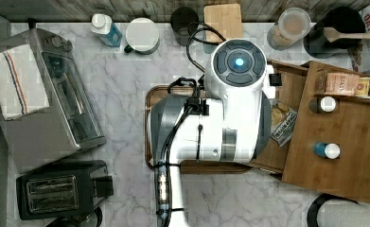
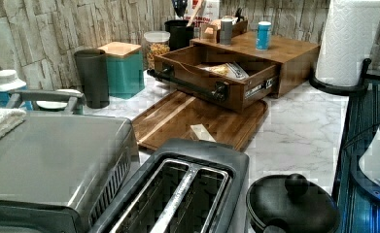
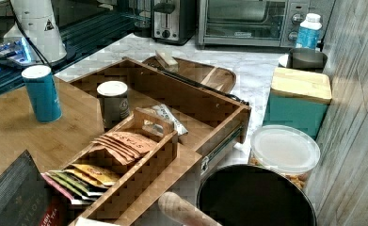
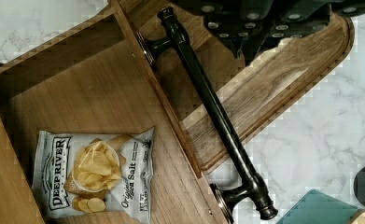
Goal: Close the drawer.
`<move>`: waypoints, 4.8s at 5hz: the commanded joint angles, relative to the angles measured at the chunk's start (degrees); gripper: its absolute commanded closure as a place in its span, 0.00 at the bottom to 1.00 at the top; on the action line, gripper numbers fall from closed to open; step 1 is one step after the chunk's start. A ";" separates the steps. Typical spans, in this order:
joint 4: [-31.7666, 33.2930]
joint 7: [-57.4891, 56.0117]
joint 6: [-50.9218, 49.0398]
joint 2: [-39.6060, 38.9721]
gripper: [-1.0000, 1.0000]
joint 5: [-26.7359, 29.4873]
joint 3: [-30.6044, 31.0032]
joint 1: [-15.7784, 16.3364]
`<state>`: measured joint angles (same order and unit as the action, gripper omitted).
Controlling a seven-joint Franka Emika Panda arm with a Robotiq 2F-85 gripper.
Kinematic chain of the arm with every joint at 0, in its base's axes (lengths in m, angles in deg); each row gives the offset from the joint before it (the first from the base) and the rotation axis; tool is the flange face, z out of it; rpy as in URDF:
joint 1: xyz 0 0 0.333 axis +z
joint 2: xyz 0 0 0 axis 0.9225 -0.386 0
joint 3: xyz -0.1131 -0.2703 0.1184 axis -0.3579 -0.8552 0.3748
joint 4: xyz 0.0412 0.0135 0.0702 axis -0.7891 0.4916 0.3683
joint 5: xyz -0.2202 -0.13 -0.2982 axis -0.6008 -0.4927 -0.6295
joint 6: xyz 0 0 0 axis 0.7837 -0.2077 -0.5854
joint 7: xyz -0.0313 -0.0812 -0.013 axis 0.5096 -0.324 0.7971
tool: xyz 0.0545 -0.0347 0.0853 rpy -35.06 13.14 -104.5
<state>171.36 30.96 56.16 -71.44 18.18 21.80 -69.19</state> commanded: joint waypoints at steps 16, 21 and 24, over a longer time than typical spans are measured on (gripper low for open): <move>11.63 -27.96 28.94 -13.88 1.00 -9.81 -2.95 0.29; 5.07 -45.77 24.53 -15.11 1.00 -1.38 -7.18 -13.60; -2.37 -49.52 20.70 -17.58 1.00 -8.87 -9.88 -20.96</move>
<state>179.92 -16.92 79.77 -90.45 15.12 19.58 -85.76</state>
